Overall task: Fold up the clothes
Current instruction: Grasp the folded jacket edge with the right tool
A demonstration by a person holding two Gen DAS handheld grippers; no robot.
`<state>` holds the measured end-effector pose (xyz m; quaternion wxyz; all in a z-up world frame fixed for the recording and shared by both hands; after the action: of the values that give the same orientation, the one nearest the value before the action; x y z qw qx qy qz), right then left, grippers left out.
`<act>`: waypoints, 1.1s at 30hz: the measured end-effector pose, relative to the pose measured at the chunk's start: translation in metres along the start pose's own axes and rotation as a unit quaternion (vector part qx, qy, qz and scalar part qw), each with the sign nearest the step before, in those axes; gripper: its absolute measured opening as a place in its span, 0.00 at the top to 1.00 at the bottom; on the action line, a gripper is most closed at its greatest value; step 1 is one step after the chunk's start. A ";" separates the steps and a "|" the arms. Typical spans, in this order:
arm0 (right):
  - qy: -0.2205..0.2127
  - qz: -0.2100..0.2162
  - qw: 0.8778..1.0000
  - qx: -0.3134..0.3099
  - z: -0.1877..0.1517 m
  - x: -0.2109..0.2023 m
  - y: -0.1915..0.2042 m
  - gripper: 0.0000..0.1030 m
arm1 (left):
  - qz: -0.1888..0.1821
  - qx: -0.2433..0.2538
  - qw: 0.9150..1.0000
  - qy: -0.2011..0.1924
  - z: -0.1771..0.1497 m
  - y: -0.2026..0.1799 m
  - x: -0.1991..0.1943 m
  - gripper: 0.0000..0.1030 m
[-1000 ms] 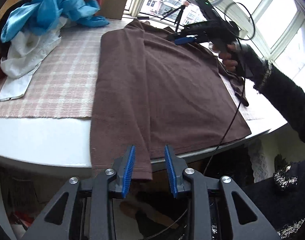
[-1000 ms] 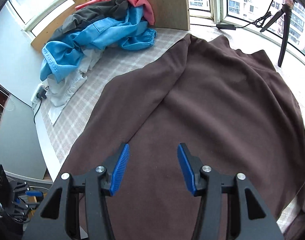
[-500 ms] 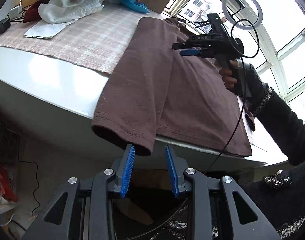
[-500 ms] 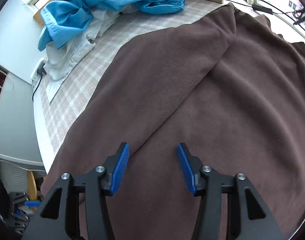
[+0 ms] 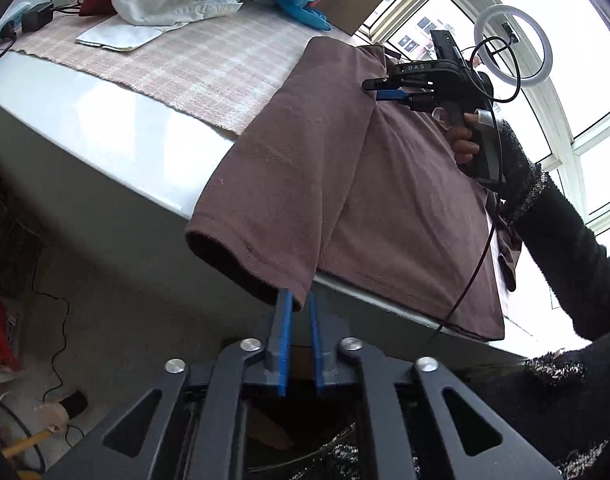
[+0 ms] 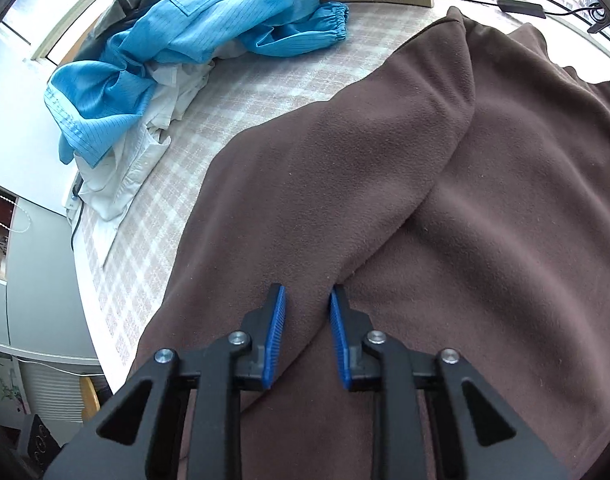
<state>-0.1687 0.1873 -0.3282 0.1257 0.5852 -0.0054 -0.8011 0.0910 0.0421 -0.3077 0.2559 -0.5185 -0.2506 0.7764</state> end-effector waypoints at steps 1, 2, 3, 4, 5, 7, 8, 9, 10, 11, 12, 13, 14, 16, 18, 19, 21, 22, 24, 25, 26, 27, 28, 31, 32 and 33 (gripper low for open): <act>0.000 0.001 1.000 0.003 0.001 -0.001 -0.002 0.77 | 0.010 0.005 1.000 0.001 -0.002 0.000 0.002 0.68; 0.000 0.003 1.000 0.005 0.001 -0.001 -0.003 0.77 | 0.019 0.011 1.000 0.002 -0.003 0.000 0.005 0.64; 0.000 0.004 1.000 0.008 0.002 -0.002 -0.005 0.77 | 0.029 0.016 0.999 0.003 -0.005 -0.001 0.007 0.64; 0.000 0.006 1.000 0.010 0.003 -0.002 -0.006 0.76 | 0.034 0.019 0.999 0.004 -0.002 0.002 0.014 0.64; 0.000 0.005 1.000 0.013 0.004 -0.003 -0.009 0.75 | 0.030 0.019 0.999 0.001 0.001 0.003 0.021 0.65; 0.002 0.001 1.000 0.019 0.007 -0.003 -0.014 0.73 | 0.025 0.028 0.999 -0.007 0.008 -0.002 0.028 0.66; 0.002 -0.003 1.000 0.019 0.009 -0.003 -0.016 0.71 | 0.035 0.039 0.999 -0.005 0.010 -0.003 0.033 0.68; 0.001 -0.009 1.000 0.017 0.011 -0.003 -0.017 0.68 | 0.044 0.050 0.998 -0.003 0.013 -0.005 0.038 0.71; 0.001 -0.015 1.000 0.015 0.014 -0.003 -0.018 0.67 | 0.050 0.053 0.997 0.003 0.013 -0.005 0.041 0.92; 0.001 -0.019 1.000 0.013 0.016 -0.003 -0.018 0.65 | 0.049 0.048 0.998 0.006 0.013 -0.004 0.041 0.98; 0.000 -0.021 1.000 0.012 0.018 -0.002 -0.018 0.62 | 0.037 0.042 0.998 0.002 0.013 -0.005 0.040 0.98; 0.001 -0.020 1.000 0.010 0.019 -0.001 -0.017 0.61 | 0.033 0.039 0.999 -0.002 0.015 -0.006 0.036 0.98; 0.003 -0.017 1.000 0.009 0.020 0.000 -0.015 0.61 | 0.028 0.036 0.999 -0.006 0.018 -0.006 0.032 0.98; 0.004 -0.001 1.000 0.006 0.022 0.002 -0.007 0.61 | 0.019 0.030 0.999 -0.015 0.022 -0.008 0.024 0.98; -0.004 0.010 1.000 -0.007 0.024 0.001 0.002 0.63 | 0.015 0.026 0.999 -0.024 0.027 -0.009 0.016 0.98; -0.008 0.009 1.000 -0.018 0.024 0.000 0.006 0.70 | 0.007 0.022 0.999 -0.029 0.029 -0.011 0.011 0.98; -0.011 0.007 0.999 -0.039 0.027 -0.002 0.013 0.96 | -0.004 0.019 0.999 -0.040 0.033 -0.015 -0.002 0.98; -0.012 0.007 0.999 -0.046 0.030 -0.005 0.016 0.96 | -0.007 0.020 0.999 -0.047 0.036 -0.018 -0.009 0.98; -0.024 0.004 0.998 -0.060 0.039 -0.020 0.014 0.97 | -0.023 0.026 0.998 -0.059 0.038 -0.028 -0.016 0.98; -0.034 -0.004 0.997 -0.068 0.045 -0.028 0.013 0.97 | -0.029 0.032 0.997 -0.059 0.038 -0.033 -0.014 0.98; -0.045 -0.013 0.996 -0.076 0.051 -0.037 0.010 0.97 | -0.034 0.038 0.997 -0.059 0.037 -0.039 -0.011 0.98; -0.053 -0.021 0.995 -0.083 0.056 -0.043 0.008 0.97 | -0.031 0.042 0.998 -0.042 0.030 -0.038 0.002 0.98; -0.056 -0.030 0.994 -0.089 0.057 -0.044 0.007 0.97 | -0.028 0.047 0.998 -0.024 0.023 -0.038 0.015 0.98; -0.045 -0.075 0.989 -0.119 0.053 -0.027 0.002 0.97 | -0.020 0.037 0.998 0.039 -0.002 -0.032 0.053 0.98; -0.040 -0.093 0.986 -0.130 0.049 -0.020 -0.001 0.97 | -0.021 0.030 0.998 0.056 -0.012 -0.030 0.052 0.98; -0.036 -0.109 0.984 -0.139 0.046 -0.012 -0.005 0.97 | -0.033 0.024 0.997 0.060 -0.017 -0.032 0.047 0.98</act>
<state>-0.2094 0.1884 -0.3028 0.1169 0.5302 0.1652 -0.8233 0.0955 0.0986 -0.3242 0.3088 -0.5488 -0.2330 0.7411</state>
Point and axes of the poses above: each gripper's, at about its wrist camera, not at the fingertips, and x roughly the way its jaws point, y to its left, z to its top, the point moved 10 cm from there along x, roughly the way its jaws point, and after that the axes turned 14 degrees about -z, right-handed, at the moved point
